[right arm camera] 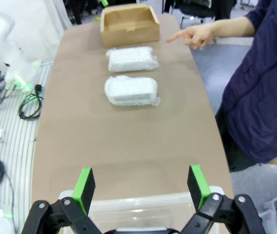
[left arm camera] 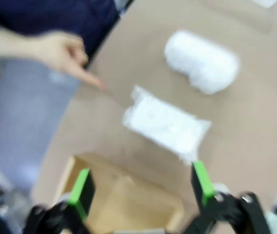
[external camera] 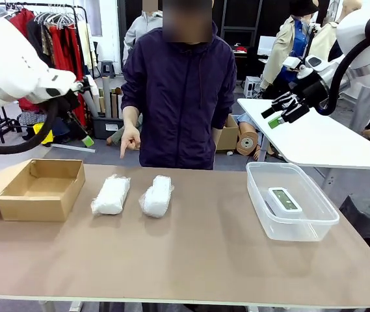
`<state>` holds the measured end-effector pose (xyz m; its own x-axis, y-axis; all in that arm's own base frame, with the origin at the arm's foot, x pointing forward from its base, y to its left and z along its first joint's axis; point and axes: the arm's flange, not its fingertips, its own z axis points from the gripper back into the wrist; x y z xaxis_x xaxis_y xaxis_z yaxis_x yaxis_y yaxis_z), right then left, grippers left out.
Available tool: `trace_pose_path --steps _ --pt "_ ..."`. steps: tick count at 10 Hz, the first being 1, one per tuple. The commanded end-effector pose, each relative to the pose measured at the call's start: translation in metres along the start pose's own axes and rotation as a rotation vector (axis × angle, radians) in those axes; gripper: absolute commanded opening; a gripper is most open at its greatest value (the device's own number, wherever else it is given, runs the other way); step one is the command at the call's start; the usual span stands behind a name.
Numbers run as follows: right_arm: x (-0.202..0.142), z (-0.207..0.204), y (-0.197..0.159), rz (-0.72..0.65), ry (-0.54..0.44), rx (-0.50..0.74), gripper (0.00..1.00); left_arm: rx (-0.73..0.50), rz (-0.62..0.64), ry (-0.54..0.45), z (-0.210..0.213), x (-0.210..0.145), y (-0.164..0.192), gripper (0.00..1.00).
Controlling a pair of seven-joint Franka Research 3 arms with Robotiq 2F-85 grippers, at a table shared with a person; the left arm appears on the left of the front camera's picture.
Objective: Separate and place wrapped and unwrapped clocks.
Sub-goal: Pick up the Digital clock indicated by the person.
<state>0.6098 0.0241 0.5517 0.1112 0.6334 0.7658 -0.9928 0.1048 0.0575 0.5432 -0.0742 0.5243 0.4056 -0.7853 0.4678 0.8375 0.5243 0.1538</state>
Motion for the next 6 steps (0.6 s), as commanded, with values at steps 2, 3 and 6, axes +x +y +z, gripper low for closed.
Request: trace_pose_path --steps 2,3,6 --pt "0.002 0.0 0.003 0.006 0.001 0.001 1.0 -0.075 0.008 0.002 -0.004 0.017 -0.007 1.0" --pt "0.002 0.0 0.003 0.006 0.001 0.001 1.0 0.002 0.026 0.053 -0.005 0.003 -0.004 1.0" --pt "0.002 0.0 0.003 0.006 0.001 0.001 1.0 -0.018 0.024 0.055 -0.007 0.01 -0.009 1.0"
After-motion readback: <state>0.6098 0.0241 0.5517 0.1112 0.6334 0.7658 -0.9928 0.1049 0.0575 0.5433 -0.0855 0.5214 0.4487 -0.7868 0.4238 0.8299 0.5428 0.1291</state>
